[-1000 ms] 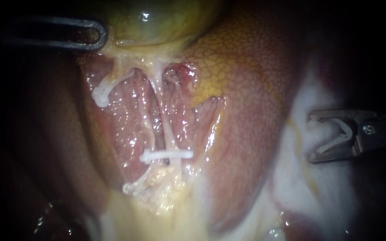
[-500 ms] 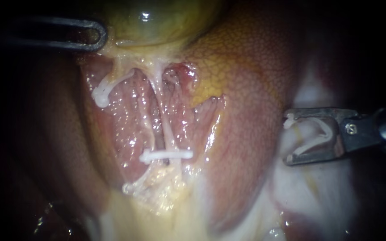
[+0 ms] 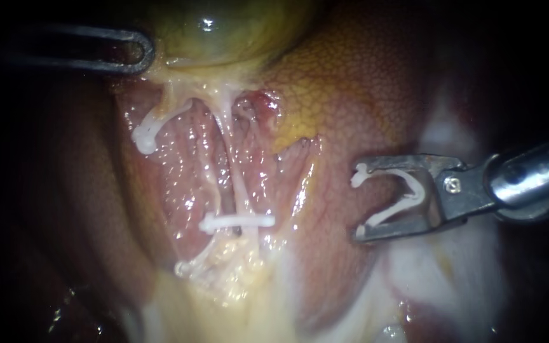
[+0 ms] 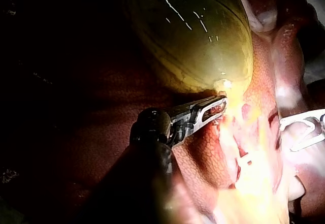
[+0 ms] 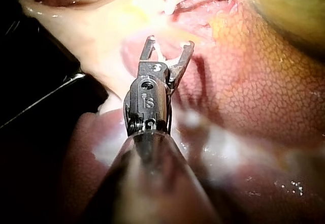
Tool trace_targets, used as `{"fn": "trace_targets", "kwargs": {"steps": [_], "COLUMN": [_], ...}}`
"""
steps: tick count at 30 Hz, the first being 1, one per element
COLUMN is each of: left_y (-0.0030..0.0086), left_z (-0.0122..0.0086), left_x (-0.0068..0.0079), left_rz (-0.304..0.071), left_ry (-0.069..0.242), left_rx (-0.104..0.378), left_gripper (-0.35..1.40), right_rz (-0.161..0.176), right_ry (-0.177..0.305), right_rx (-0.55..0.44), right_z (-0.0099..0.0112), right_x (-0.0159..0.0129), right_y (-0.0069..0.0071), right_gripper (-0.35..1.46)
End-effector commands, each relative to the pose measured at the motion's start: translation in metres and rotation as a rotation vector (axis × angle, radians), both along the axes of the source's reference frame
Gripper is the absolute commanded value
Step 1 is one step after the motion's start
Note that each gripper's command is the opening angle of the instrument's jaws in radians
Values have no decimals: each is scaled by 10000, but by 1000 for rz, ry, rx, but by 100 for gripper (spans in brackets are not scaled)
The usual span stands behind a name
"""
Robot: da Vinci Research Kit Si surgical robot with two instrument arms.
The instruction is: Clipping second clip right tube
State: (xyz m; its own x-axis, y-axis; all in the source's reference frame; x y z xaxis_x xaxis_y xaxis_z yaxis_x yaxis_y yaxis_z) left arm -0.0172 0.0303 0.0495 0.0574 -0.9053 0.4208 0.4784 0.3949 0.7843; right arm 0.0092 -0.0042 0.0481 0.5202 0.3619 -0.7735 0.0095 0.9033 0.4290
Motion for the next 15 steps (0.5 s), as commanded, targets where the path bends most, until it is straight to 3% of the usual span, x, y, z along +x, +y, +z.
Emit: {"fn": "trace_targets", "kwargs": {"steps": [1, 15], "left_y": [0, -1], "left_z": [0, 0], "left_x": [0, -1], "left_rz": [0, -1], "left_ry": [0, 1], "left_rx": [0, 0], "left_gripper": [-35, -35], "right_rz": [6, 97], "right_ry": [5, 81], "right_rx": [15, 263], "right_z": [0, 10], "right_x": [3, 45], "right_y": [0, 6], "right_gripper": [50, 50]}}
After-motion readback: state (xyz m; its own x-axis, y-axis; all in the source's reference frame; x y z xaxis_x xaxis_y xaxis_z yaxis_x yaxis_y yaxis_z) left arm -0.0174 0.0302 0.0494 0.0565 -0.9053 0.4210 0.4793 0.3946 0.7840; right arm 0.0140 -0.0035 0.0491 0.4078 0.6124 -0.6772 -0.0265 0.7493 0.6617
